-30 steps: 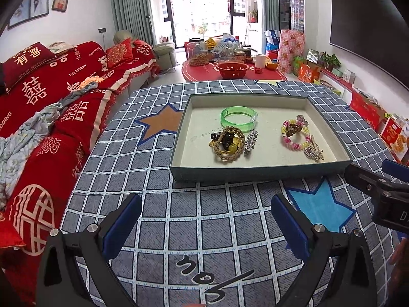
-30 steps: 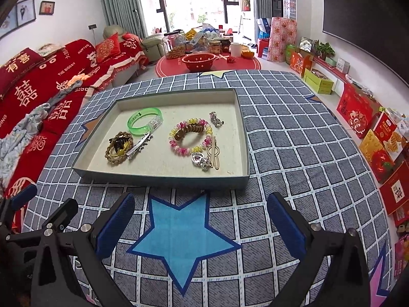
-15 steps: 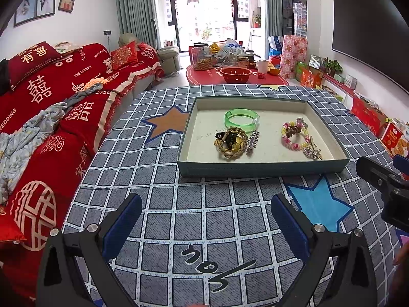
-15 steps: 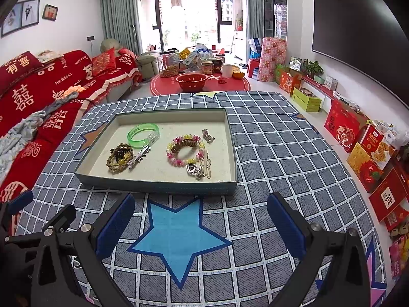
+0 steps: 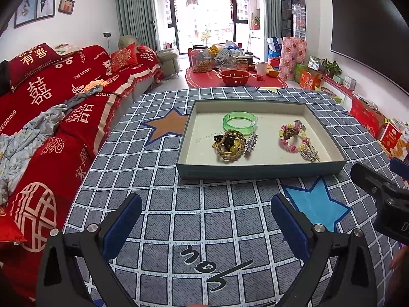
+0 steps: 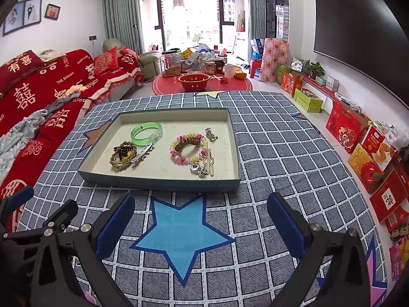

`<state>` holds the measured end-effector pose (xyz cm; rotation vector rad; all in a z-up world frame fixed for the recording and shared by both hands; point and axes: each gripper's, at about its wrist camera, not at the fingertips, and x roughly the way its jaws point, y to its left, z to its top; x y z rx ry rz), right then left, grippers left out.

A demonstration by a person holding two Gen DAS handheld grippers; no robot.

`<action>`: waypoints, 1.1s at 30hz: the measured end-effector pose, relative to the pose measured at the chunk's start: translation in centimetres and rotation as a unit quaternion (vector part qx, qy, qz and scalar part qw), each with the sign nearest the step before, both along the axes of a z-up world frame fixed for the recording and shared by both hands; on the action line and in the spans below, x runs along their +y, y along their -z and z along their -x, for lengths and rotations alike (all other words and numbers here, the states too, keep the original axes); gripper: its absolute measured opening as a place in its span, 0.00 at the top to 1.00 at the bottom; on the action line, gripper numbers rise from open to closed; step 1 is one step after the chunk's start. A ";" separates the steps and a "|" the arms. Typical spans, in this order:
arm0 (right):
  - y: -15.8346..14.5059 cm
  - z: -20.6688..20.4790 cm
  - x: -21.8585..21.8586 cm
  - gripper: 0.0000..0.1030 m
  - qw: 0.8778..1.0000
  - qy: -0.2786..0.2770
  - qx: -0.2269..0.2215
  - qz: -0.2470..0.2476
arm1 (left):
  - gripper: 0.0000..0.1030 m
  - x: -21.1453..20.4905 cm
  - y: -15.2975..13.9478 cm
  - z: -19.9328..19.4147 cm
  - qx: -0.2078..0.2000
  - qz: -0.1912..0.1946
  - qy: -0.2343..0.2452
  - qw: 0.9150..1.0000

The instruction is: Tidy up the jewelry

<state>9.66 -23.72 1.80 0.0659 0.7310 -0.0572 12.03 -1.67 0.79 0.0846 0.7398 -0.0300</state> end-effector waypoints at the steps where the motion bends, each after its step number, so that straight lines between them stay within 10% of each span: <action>1: 0.0 0.0 0.0 0.00 1.000 0.000 0.000 0.000 | 0.00 -0.1 -0.1 0.0 0.000 0.000 0.000 1.000; 33: -0.1 0.0 0.2 0.00 1.000 -0.001 0.000 0.001 | 0.00 0.0 -0.2 0.1 -0.001 0.001 0.000 1.000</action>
